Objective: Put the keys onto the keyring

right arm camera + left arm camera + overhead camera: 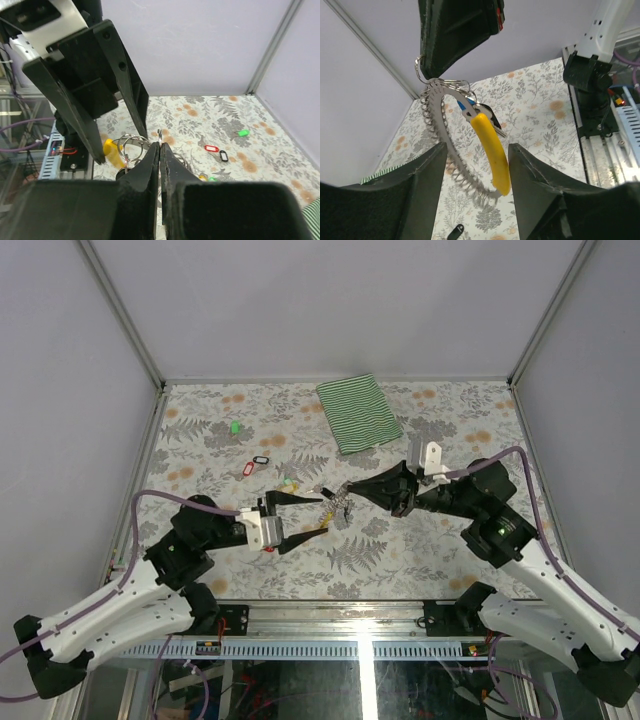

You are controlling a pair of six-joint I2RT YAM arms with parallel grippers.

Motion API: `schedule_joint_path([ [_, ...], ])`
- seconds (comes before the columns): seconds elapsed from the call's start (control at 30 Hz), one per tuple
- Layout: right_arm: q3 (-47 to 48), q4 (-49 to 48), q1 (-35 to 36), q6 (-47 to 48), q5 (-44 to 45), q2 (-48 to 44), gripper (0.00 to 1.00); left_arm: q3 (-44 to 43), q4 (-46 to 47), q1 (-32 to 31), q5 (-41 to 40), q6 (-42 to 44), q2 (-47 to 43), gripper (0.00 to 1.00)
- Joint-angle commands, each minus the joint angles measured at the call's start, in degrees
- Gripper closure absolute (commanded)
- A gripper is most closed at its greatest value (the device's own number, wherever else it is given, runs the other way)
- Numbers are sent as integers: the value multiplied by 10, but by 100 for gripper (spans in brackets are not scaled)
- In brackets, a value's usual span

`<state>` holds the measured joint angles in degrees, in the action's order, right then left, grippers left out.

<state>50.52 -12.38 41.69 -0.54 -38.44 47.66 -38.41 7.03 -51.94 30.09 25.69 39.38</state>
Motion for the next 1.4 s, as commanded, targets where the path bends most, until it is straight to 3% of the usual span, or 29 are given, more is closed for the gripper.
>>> schedule_joint_path([
  [0.0,13,-7,5,58,29,-26,100,5,17,4,-6,-67,-30,46],
  [0.23,14,14,5,67,29,-30,100,22,81,4,-71,-163,-68,46],
  [0.43,8,9,5,52,17,-39,100,3,158,4,-113,-276,-29,52],
  [0.6,-20,-45,5,24,-29,-49,100,-17,200,4,-53,-283,15,62],
  [0.9,-49,-126,5,-26,-73,-52,100,-3,294,4,-26,-278,30,64],
  [1.37,-65,-211,5,-69,-73,-45,100,-3,311,4,3,-271,57,69],
])
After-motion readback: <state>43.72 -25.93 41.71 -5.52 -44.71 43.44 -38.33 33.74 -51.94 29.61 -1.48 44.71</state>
